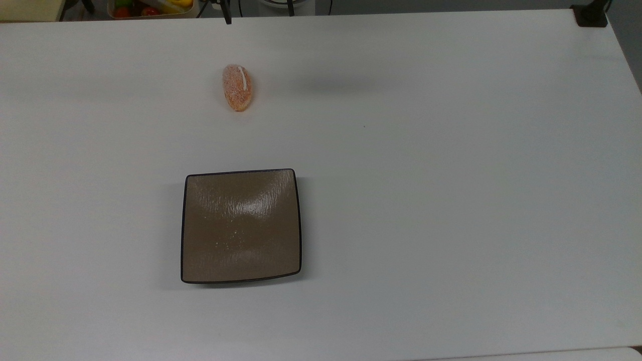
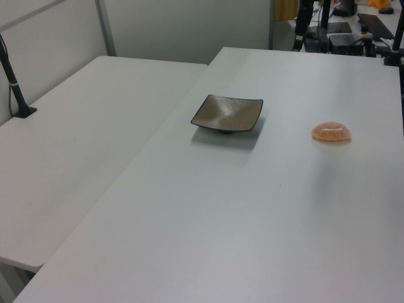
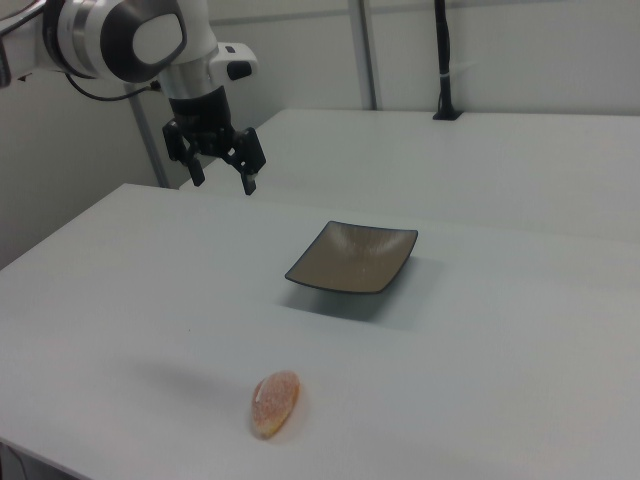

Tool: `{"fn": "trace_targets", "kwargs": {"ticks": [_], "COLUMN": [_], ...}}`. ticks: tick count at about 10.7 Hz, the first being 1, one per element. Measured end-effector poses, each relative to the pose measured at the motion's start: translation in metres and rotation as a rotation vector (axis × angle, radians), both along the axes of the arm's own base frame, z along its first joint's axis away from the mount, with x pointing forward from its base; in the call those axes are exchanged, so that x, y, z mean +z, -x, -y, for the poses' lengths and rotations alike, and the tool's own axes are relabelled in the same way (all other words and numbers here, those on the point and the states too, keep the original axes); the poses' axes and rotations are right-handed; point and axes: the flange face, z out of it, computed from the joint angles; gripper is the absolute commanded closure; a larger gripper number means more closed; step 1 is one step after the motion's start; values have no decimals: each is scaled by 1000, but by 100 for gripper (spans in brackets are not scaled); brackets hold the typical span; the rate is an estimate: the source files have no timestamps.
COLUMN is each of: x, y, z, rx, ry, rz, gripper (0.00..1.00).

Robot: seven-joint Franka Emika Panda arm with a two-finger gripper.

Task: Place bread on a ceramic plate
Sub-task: 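Move the gripper toward the orange bread roll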

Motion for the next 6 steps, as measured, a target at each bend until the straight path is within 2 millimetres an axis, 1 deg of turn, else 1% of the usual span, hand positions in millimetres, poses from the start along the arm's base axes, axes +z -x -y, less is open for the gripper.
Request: {"fn": "trace_targets", "kwargs": {"ticks": [3, 6], "x": [-5, -24], "y": [7, 12], "z": [2, 10], "rx": [0, -14], "ry": [-1, 4], "rz": [-18, -57], "gripper": [0, 0]}}
